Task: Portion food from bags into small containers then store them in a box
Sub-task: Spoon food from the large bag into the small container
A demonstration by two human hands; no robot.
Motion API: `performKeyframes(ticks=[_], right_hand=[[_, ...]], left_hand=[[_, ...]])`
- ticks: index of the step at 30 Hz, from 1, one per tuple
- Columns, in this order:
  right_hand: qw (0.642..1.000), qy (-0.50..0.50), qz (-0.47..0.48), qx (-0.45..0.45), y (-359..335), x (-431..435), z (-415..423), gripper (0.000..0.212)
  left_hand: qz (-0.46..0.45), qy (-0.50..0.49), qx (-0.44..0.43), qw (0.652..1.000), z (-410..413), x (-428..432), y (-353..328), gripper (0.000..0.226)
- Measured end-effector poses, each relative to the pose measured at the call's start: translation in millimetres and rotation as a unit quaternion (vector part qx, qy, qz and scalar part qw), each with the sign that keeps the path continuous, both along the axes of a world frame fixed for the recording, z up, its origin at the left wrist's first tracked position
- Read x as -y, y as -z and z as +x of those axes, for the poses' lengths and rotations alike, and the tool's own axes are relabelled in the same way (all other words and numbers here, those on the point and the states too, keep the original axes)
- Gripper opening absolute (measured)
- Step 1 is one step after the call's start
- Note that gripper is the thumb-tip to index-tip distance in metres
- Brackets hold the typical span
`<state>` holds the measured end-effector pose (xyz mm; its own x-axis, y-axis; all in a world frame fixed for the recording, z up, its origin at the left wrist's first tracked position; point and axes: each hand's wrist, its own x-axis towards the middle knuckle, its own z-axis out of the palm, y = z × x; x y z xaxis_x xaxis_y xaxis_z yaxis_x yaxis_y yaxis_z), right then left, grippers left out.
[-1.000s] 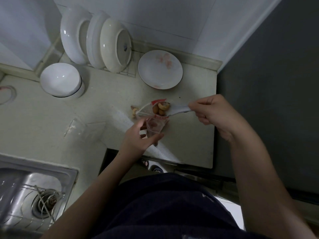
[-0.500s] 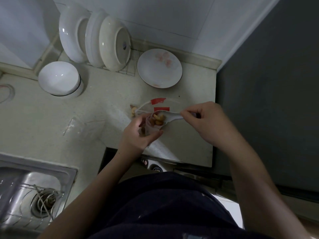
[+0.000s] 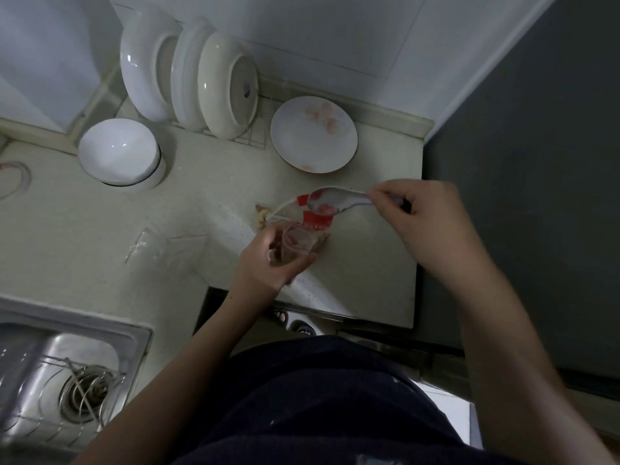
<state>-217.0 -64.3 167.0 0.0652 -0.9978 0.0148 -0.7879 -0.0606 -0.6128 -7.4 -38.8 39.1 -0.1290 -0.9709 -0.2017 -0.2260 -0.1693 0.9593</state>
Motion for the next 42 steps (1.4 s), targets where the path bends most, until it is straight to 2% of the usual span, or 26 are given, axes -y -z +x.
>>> performKeyframes(ticks=[4, 7, 11, 13, 16, 19, 22, 26, 32, 36, 39, 42], right_hand=[[0.991, -0.073, -0.022, -0.109, -9, 14, 10, 0.025], [0.951, -0.159, -0.010, -0.266, 0, 27, 26, 0.025], [0.898, -0.263, -0.057, -0.347, 25, 41, 49, 0.021], [0.880, -0.298, -0.047, -0.367, 40, 48, 57, 0.022], [0.870, -0.325, -0.001, -0.371, 55, 58, 66, 0.018], [0.873, -0.350, 0.010, -0.341, 63, 64, 70, 0.046], [0.875, -0.325, 0.048, -0.355, 81, 69, 74, 0.016], [0.865, -0.345, 0.062, -0.359, 87, 72, 77, 0.013], [0.859, -0.296, 0.110, -0.404, 96, 66, 77, 0.024], [0.864, -0.258, 0.140, -0.409, 100, 64, 72, 0.017], [0.873, -0.204, 0.227, -0.379, 102, 69, 66, 0.020], [0.902, -0.107, 0.336, -0.251, 99, 75, 42, 0.012]], left_hand=[[-0.001, -0.002, 0.016, 1.000, 1, 1, 2, 0.051], [0.000, -0.011, 0.012, 1.000, 2, 1, 3, 0.043], [-0.003, -0.027, -0.005, 1.000, 4, 1, 2, 0.040], [-0.014, -0.028, -0.001, 1.000, 6, 1, 3, 0.038], [-0.018, -0.032, 0.003, 0.999, 9, 1, 4, 0.035], [-0.017, -0.034, 0.003, 0.999, 12, 0, 5, 0.036], [-0.011, -0.039, 0.001, 0.999, 15, -1, 8, 0.036], [-0.002, -0.041, 0.007, 0.999, 17, -2, 11, 0.036], [0.017, -0.032, 0.009, 0.999, 19, -4, 14, 0.048], [0.012, -0.017, 0.022, 1.000, 19, -4, 13, 0.036], [0.002, -0.014, 0.035, 0.999, 20, -4, 12, 0.034], [-0.003, -0.009, 0.044, 0.999, 19, -5, 10, 0.037]])
